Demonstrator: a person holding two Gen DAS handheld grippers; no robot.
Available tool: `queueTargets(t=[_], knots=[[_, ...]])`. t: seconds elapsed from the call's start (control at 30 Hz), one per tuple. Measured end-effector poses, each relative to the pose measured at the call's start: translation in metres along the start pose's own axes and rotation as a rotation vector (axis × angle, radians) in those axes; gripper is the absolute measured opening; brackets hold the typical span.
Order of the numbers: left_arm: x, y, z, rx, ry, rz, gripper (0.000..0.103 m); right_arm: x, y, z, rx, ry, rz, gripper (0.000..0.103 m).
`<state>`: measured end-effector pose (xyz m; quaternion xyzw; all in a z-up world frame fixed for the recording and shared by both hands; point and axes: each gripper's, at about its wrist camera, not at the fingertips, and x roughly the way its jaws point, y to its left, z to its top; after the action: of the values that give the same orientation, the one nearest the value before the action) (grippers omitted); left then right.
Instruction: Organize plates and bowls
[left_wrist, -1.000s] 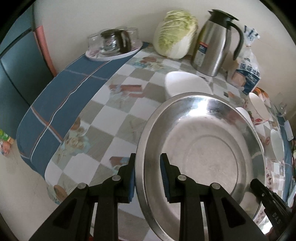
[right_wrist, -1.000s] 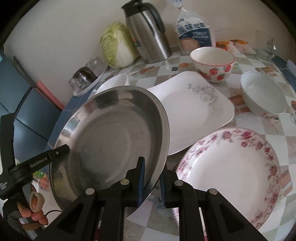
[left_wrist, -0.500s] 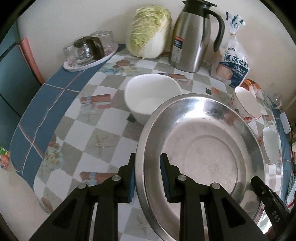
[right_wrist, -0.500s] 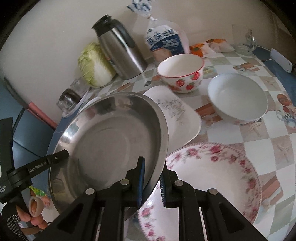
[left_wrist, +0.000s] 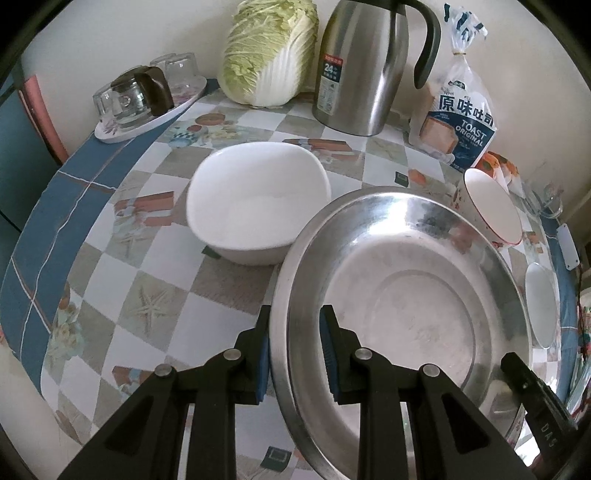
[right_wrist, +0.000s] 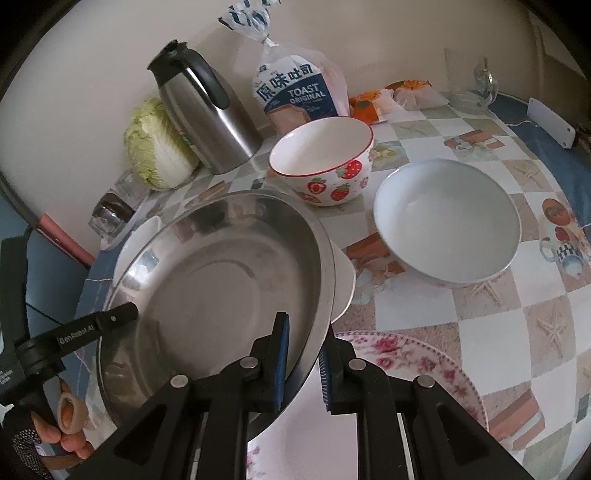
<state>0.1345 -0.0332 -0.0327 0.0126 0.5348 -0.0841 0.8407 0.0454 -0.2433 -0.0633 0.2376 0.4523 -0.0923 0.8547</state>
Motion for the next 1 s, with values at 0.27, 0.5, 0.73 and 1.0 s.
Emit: queueTargets(t=[0.27, 0.5, 0.73, 1.0], knots=[[0.010, -0.002, 0.007, -0.009, 0.004, -0.029, 0.026, 0.009, -0.002, 0.003, -0.006, 0.004, -0.033, 0.016], [0.018, -0.003, 0.009, -0.014, 0.012, -0.054, 0.026, 0.012, -0.001, 0.005, -0.018, 0.001, -0.057, 0.016], [0.024, -0.001, 0.010, -0.020, 0.014, -0.064, 0.026, 0.015, 0.002, 0.005, -0.027, 0.005, -0.081, 0.016], [0.027, 0.002, 0.009, -0.020, 0.021, -0.077, 0.026, 0.016, 0.005, 0.004, -0.040, 0.006, -0.105, 0.016]])
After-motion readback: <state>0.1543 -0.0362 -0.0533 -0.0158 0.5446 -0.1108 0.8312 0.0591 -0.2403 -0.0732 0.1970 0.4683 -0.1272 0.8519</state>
